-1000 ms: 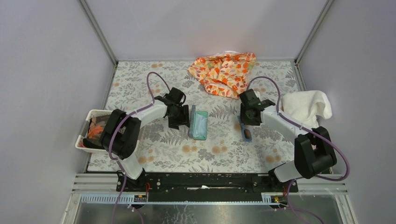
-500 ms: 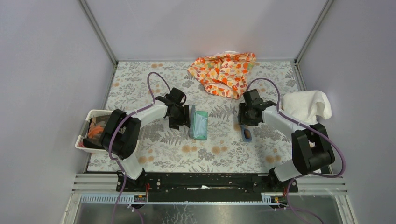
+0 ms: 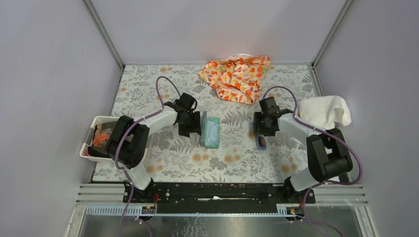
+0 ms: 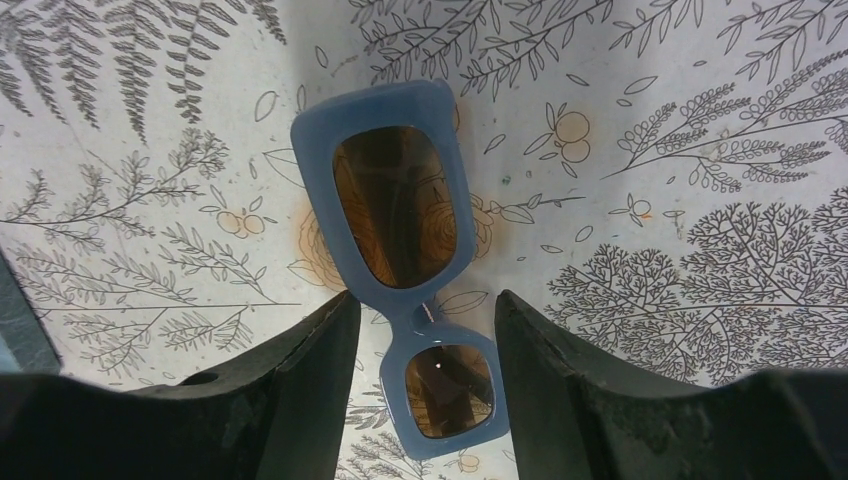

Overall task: Organize the sunglasses
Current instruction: Pick up the sunglasses from the center of the board.

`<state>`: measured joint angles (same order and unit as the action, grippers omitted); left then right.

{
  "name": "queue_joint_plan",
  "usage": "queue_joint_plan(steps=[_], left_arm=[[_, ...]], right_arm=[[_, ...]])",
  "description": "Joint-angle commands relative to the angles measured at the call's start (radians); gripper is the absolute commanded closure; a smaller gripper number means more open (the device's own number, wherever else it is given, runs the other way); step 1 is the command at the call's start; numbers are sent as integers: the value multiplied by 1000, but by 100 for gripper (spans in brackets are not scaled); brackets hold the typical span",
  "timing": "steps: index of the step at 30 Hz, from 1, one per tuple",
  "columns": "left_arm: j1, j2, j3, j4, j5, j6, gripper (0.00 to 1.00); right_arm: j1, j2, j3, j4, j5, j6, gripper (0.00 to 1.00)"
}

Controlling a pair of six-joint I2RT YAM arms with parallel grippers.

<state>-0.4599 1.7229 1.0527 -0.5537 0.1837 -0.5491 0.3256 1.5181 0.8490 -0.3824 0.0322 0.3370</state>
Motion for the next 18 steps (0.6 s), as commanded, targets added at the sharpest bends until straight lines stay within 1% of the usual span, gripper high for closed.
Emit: queue_joint_plan(steps=[1, 10, 13, 18], left_arm=[[-12, -15, 10, 1, -5, 5, 34], [-15, -9, 13, 1, -4, 3, 34], [-17, -4, 14, 1, -4, 3, 34], [-19, -3, 14, 0, -4, 3, 34]], right_arm=[[-11, 18, -15, 29, -30, -4, 41], [-12, 41, -16, 61, -30, -5, 44], [-11, 50, -8, 62, -53, -8, 45], [-11, 60, 1, 69, -58, -1, 50]])
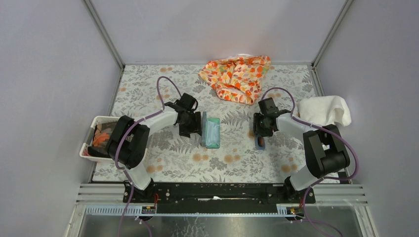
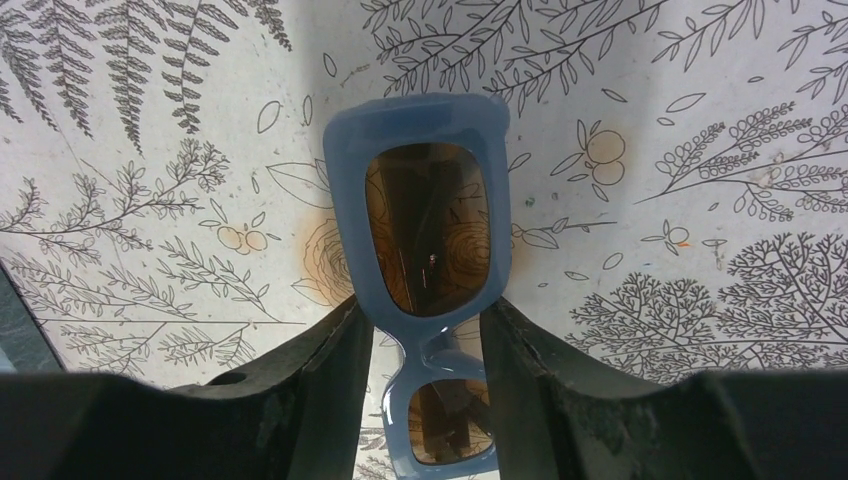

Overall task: Organize the sunglasses
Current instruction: Pick up the sunglasses from the center of the board.

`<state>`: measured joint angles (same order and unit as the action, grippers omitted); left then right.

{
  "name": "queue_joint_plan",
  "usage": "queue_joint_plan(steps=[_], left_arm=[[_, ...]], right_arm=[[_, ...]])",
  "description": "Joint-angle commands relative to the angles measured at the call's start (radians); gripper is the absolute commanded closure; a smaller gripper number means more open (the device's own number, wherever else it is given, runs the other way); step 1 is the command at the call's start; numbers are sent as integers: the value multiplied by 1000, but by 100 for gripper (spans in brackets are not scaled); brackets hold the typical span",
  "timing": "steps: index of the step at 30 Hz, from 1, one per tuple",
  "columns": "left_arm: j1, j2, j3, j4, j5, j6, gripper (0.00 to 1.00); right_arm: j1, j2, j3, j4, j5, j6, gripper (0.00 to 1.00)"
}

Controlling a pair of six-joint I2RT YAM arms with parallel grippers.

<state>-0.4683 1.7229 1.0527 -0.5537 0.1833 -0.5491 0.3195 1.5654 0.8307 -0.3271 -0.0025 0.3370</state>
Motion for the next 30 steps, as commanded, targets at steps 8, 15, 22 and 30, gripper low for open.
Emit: queue_joint_plan(steps=[8, 15, 22, 30], left_arm=[[-10, 3, 16, 0, -5, 5, 34], [-10, 11, 17, 2, -4, 6, 34], [-11, 15, 18, 2, -5, 8, 34], [-11, 17, 22, 3, -4, 10, 34]], right_arm=[[-5, 19, 22, 14, -24, 3, 59], [-5, 5, 18, 8, -25, 10, 68], [-5, -36, 26, -17, -34, 12, 76], [-6, -32, 26, -20, -60, 13, 73]])
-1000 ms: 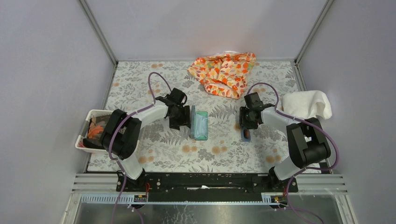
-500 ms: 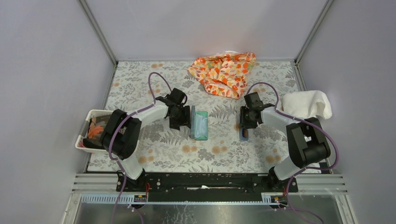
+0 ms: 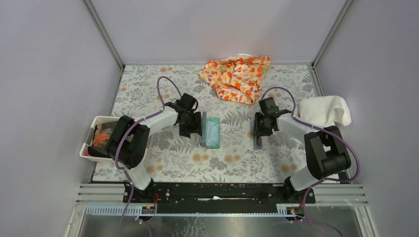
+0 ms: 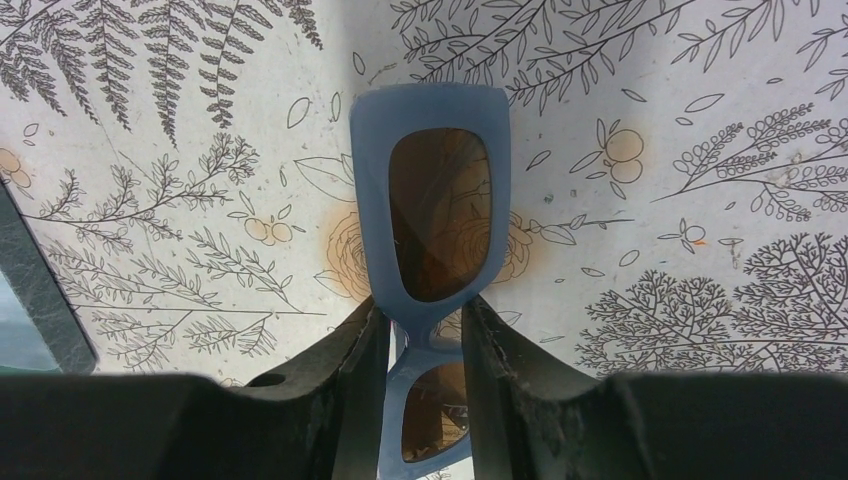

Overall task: Organize the sunglasses
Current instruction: Pick up the sunglasses from the center of the board.

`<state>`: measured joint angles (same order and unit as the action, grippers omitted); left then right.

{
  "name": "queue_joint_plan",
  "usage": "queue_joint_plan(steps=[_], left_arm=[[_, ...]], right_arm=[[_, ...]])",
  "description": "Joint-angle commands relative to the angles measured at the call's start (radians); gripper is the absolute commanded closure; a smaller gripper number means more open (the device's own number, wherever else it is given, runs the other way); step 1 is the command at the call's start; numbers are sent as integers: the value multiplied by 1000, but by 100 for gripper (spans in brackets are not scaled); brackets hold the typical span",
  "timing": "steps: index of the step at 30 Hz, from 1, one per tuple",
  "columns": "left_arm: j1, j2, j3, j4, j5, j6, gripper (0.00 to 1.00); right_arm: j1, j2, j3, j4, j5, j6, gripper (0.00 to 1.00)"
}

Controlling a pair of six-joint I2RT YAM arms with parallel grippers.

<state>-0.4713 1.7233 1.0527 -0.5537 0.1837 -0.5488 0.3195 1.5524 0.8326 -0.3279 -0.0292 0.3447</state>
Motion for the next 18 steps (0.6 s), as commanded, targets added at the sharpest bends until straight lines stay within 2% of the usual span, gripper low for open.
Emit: queue_joint_plan(steps=[1, 4, 9, 13, 18], left_arm=[[-8, 18, 22, 2, -4, 10, 34], [-9, 16, 21, 2, -5, 9, 34], [-9, 13, 19, 2, -4, 8, 34], [-9, 15, 19, 2, -3, 7, 34], [-9, 11, 18, 3, -3, 9, 34]], right_arm=[[-5, -19, 22, -19, -33, 6, 70], [-5, -21, 20, -20, -32, 10, 61], [-5, -45, 27, -32, -32, 15, 56], [-5, -56, 35, -41, -40, 19, 45], [-3, -70, 37, -47, -31, 32, 45]])
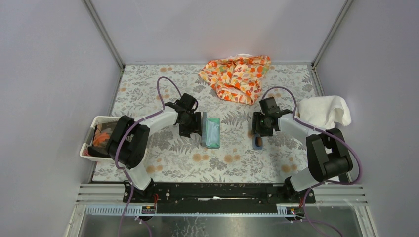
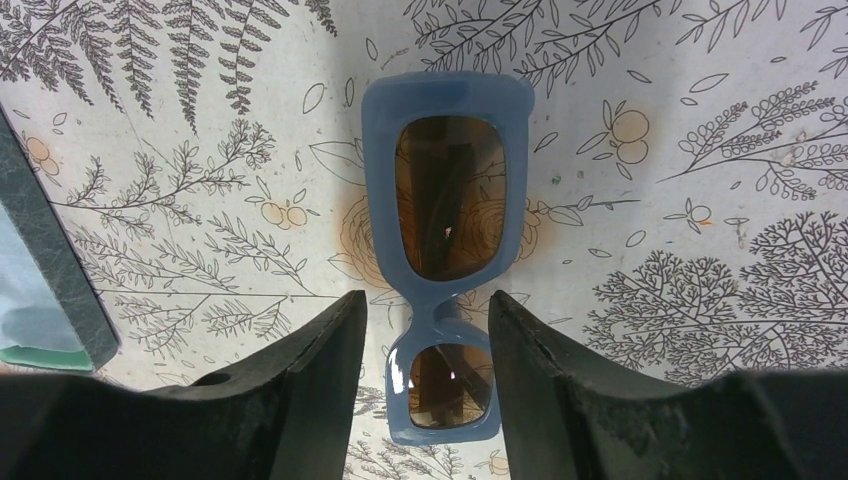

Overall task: Organize the sunglasses
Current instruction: Pick up the sunglasses from the center of the board.

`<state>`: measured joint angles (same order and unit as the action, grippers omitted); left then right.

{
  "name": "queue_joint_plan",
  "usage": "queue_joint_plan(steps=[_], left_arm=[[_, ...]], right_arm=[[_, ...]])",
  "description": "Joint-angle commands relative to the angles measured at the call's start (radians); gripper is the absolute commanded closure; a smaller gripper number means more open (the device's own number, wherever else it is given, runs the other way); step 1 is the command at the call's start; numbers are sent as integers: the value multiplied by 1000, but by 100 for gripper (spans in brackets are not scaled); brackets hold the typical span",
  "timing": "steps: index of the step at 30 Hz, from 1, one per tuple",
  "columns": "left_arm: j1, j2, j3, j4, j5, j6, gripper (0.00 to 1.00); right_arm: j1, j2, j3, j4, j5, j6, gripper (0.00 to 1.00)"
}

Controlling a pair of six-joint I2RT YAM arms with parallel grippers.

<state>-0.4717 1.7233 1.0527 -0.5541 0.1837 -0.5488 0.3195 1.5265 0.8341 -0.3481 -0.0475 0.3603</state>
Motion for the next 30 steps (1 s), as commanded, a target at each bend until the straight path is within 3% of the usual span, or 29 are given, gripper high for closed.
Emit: queue_joint_plan(steps=[1, 10, 17, 30], left_arm=[[-10, 10, 17, 3, -2, 10, 34], [-11, 15, 18, 3, -3, 7, 34], [-15, 15, 22, 2, -1, 7, 34], [-15, 16, 25, 2, 3, 15, 34]], right_arm=[[-3, -48, 38, -32, -3, 21, 46], [114, -87, 81, -107, 253, 51, 49], [233, 26, 157, -180, 452, 80, 50], [265, 130, 175, -167, 506, 102, 55]])
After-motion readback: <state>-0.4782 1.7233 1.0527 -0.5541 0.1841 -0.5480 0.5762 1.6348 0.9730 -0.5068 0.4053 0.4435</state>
